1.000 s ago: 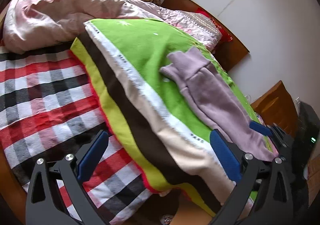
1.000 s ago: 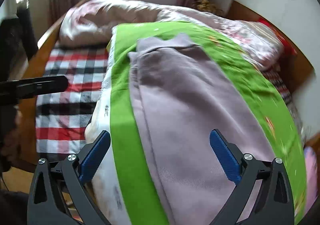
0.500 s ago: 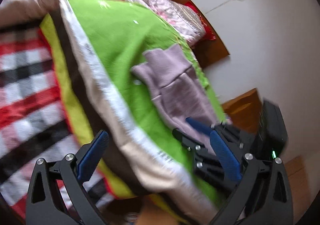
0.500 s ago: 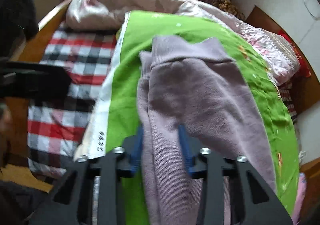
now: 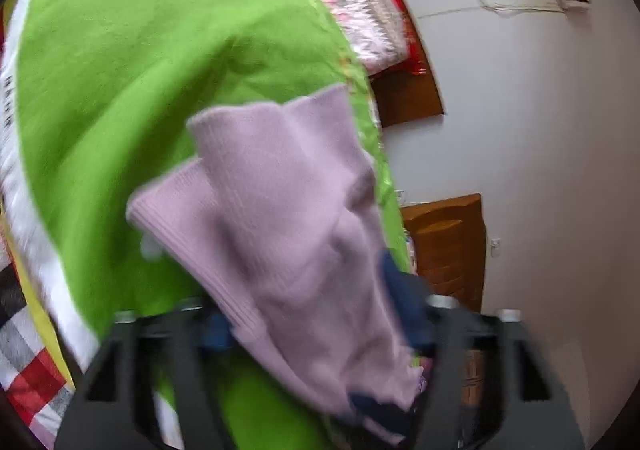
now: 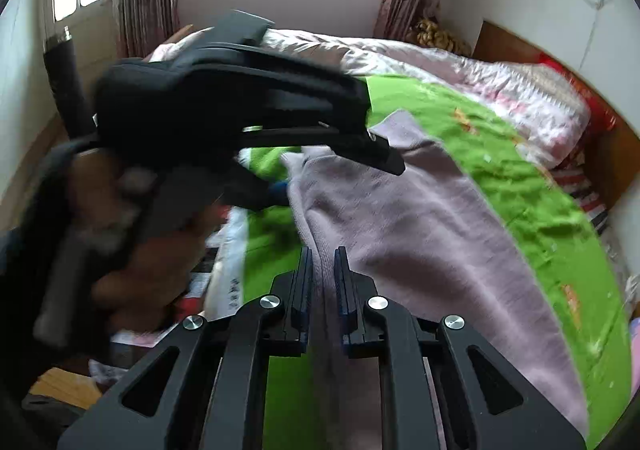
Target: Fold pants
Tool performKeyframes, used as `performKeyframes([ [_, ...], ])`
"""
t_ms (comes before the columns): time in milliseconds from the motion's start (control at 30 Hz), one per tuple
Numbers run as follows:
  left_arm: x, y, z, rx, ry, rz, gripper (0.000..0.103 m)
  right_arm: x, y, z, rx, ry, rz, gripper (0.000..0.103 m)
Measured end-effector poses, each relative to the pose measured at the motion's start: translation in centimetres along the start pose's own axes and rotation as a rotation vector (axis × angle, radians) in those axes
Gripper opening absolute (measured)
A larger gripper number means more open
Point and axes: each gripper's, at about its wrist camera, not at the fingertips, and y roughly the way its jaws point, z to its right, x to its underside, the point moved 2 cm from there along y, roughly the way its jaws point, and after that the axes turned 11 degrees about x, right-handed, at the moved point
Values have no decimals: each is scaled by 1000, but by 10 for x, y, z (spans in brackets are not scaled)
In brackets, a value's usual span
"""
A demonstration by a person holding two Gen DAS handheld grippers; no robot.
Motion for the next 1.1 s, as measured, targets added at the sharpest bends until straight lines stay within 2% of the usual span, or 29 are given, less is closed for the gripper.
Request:
performKeyframes([
  [33, -4, 2, -4, 13, -22, 0, 46, 2, -4, 3, -37, 16, -9, 20],
  [67, -7, 2, -9, 46, -47, 0, 46, 5, -8, 6, -63, 26, -13, 43],
  [100, -9, 0, -13, 60, -55, -1, 46, 8, -13, 10, -74, 32, -11, 86],
  [133, -9, -1, -14, 72, -59, -4, 46, 11, -19, 16, -62, 38, -2, 98],
  [200, -7, -2, -15, 77, -47, -3, 46, 18, -33, 37, -34, 70, 34, 98],
  [300, -4, -3, -14, 68, -18, 3, 41, 28, -37, 79, -5, 194, 7, 98],
  [367, -6, -1, -10, 52, 3, 8, 29, 38, -35, 108, -59, 330, -27, 97],
  [433, -6, -4, -4, 46, 31, 19, 25, 48, -32, 122, -94, 409, -45, 97],
  [500, -3, -11, 18, 41, 108, 50, 24, 60, -19, 124, -82, 437, -122, 97],
  [533, -2, -12, 29, 33, 141, 60, 23, 71, -2, 122, -58, 438, -210, 99],
  [633, 9, -12, 74, -37, 295, 91, 23, 73, -3, 106, -5, 349, -164, 99],
  [700, 23, -9, 108, -87, 418, 109, 23, 73, -10, 109, -36, 390, -172, 97],
  [733, 30, -8, 122, -106, 466, 115, 23, 74, -20, 113, -60, 430, -154, 96],
  [833, 62, -1, 168, -143, 629, 126, 23, 88, -75, 136, -86, 571, -18, 96],
  [900, 89, 9, 201, -159, 746, 120, 23, 107, -124, 155, -45, 648, 94, 97],
  [967, 132, 25, 235, -160, 885, 103, 23, 129, -169, 175, 13, 711, 184, 97],
  [1033, 167, 40, 255, -170, 984, 83, 23, 159, -215, 199, 81, 796, 269, 97],
  [1100, 218, 67, 271, -187, 1108, 40, 24, 190, -256, 219, 143, 883, 346, 97],
])
